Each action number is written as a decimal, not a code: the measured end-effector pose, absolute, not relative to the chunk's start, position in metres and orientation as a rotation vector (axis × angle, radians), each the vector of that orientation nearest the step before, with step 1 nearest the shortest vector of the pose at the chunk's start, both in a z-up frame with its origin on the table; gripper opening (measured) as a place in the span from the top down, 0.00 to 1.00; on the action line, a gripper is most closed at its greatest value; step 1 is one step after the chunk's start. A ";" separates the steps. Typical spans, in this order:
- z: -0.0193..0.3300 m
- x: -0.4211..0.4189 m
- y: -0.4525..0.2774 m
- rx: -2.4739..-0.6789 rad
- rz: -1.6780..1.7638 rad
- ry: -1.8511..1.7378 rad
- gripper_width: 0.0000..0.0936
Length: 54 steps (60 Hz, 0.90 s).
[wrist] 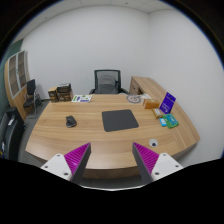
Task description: Arrange mouse
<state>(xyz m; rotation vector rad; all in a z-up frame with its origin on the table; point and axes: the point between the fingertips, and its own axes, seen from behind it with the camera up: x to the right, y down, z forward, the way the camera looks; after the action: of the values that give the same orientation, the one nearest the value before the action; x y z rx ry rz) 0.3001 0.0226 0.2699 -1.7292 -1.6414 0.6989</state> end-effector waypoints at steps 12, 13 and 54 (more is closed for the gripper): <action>0.262 0.294 0.020 -1.737 0.693 -1.653 0.08; 0.262 0.294 0.019 -1.737 0.693 -1.654 0.08; 0.214 0.202 -0.130 -1.659 0.837 -1.752 0.08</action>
<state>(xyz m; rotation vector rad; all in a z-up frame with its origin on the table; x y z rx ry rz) 0.2019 -0.1296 0.2136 -1.6594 -1.7518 0.8371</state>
